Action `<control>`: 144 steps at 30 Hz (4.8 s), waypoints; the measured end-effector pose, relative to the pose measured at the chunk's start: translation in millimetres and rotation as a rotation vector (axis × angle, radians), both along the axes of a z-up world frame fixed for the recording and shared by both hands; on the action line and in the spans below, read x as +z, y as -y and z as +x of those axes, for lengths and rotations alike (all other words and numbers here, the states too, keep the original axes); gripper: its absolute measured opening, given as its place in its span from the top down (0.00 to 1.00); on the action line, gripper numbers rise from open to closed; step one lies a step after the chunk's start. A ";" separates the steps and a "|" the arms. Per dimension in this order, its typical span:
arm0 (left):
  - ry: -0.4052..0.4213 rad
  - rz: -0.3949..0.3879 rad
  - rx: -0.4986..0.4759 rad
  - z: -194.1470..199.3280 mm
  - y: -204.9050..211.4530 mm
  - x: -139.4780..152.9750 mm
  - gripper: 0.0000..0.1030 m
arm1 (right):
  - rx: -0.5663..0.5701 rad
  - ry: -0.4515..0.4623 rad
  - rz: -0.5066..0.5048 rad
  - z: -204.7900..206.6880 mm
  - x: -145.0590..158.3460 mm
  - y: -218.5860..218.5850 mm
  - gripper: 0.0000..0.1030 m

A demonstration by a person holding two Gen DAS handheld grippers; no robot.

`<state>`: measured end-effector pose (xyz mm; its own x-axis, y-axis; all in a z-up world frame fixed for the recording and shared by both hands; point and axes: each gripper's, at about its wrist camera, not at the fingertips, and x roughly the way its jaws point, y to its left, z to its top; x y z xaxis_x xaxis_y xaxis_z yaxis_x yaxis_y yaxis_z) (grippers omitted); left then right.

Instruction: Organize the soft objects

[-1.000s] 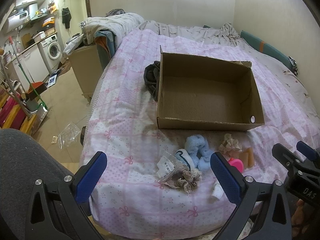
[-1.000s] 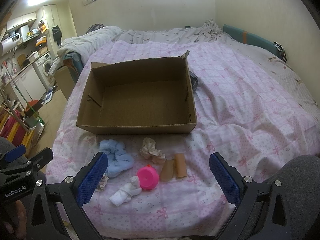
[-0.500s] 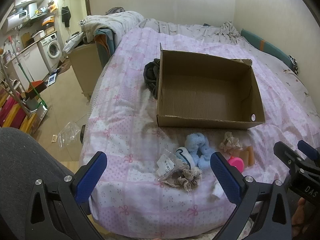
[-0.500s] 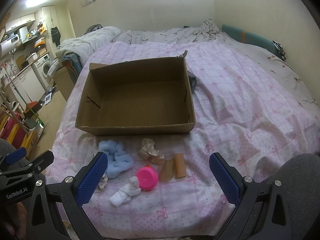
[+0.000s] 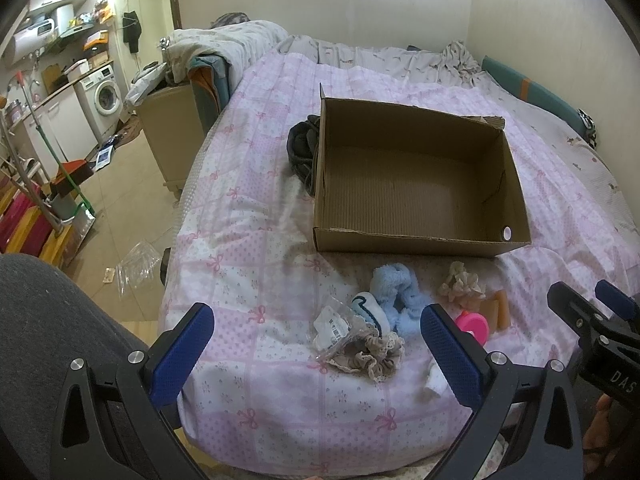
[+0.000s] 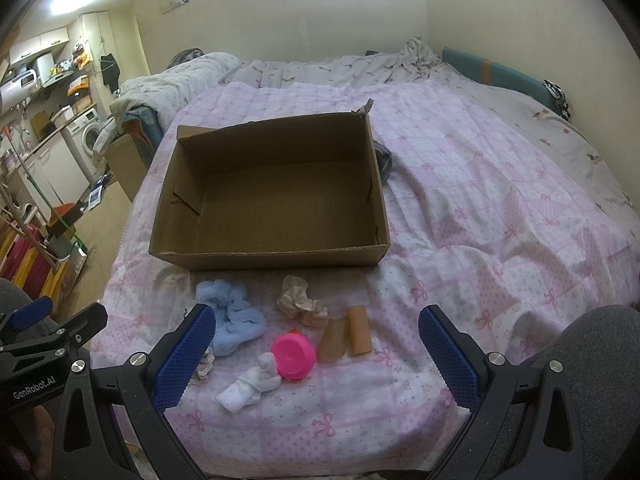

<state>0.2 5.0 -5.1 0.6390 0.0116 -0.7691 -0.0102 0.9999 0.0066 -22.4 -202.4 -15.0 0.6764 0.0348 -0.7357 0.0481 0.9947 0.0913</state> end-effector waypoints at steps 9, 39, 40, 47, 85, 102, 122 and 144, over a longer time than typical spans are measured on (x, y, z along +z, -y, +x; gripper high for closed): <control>-0.005 0.006 0.002 0.5 1.9 -1.7 0.00 | -0.002 -0.003 0.012 -0.6 -1.1 -0.1 0.00; -0.228 0.066 0.008 59.7 -5.0 -2.4 0.00 | 0.107 -0.120 0.092 50.1 18.5 26.3 0.00; -0.239 0.082 0.006 62.8 -4.4 -5.8 0.00 | 0.112 -0.128 0.091 53.1 18.6 27.1 0.00; -0.314 0.110 -0.022 86.6 -2.7 -26.8 0.00 | 0.091 -0.234 0.078 78.7 -4.8 35.1 0.00; -0.716 -0.135 0.131 123.3 -47.2 -159.4 0.50 | 0.061 -0.367 0.104 94.4 -64.4 33.7 0.00; -0.515 -0.087 0.115 116.2 -56.1 -104.3 0.66 | 0.344 -0.557 0.318 80.4 -81.9 -1.9 0.22; -0.484 -0.079 0.104 113.8 -43.8 -93.7 0.66 | 0.288 -0.680 0.287 77.8 -136.2 -26.4 0.67; -0.269 -0.004 0.048 113.4 -26.9 -30.9 0.66 | 0.288 -0.277 0.416 80.7 -17.2 31.8 0.67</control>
<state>113.6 31.9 -36.1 0.4105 0.0330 -0.9113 -0.0556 0.9984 0.0111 58.2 -234.3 -32.2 0.3810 0.5133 -0.7690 -0.1414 0.8543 0.5002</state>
